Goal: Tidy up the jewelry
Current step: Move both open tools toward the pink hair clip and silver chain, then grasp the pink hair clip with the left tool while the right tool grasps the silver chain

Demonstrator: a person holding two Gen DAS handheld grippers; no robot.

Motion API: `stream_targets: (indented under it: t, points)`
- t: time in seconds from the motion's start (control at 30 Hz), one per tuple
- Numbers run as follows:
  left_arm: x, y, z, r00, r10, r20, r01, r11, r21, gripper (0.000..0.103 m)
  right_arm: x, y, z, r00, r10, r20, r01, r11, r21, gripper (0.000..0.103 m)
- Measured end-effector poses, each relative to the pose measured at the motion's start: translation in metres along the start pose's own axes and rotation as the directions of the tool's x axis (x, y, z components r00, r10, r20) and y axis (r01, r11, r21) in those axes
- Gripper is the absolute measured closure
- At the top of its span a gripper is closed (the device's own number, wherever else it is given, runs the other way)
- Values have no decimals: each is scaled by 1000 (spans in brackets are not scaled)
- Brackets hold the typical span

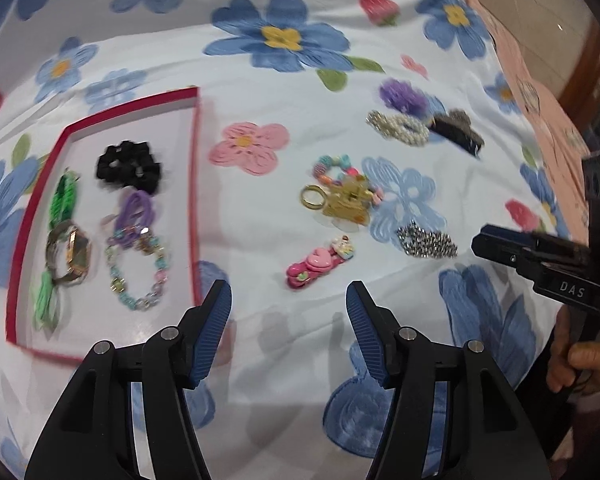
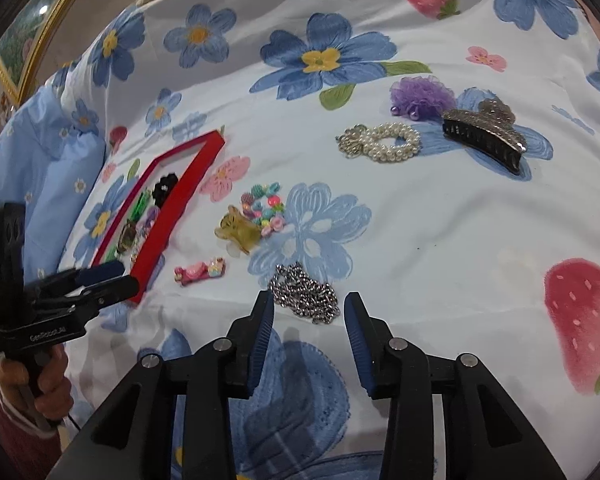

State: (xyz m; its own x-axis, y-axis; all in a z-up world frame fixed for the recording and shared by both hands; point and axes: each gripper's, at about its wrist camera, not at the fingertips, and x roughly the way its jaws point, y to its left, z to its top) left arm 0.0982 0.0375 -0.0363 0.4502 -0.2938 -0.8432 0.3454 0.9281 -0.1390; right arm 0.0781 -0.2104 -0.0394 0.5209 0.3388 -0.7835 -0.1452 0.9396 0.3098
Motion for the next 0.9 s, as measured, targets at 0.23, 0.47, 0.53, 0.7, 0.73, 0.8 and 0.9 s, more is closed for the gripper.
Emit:
stream_targets:
  t: [0.23, 0.47, 0.53, 0.7, 0.73, 0.8, 0.9]
  points:
    - [30, -10, 9, 998, 12, -60, -7, 995, 95, 44, 22, 9, 0, 998, -17, -64, 8, 990, -141, 49]
    - [61, -15, 17, 993, 12, -113, 4, 989, 146, 45, 45, 15, 1, 994, -25, -110, -4, 968, -251, 49]
    - [65, -19, 16, 993, 3, -118, 17, 986, 167, 53, 48, 16, 2, 993, -19, -116, -12, 965, -261, 49]
    - [64, -23, 14, 994, -24, -103, 44, 981, 190, 76, 54, 19, 2, 993, -27, -116, -8, 957, -290, 51]
    - [63, -23, 13, 995, -27, -99, 46, 981, 189, 79, 55, 19, 1, 993, -31, -112, -3, 955, -296, 53]
    - [61, -22, 12, 995, -31, -93, 47, 982, 184, 84, 56, 20, 1, 993, -55, -102, 21, 952, -305, 69]
    - [57, -22, 12, 996, -36, -84, 50, 985, 166, 86, 56, 17, 3, 993, -72, -96, 41, 957, -289, 86]
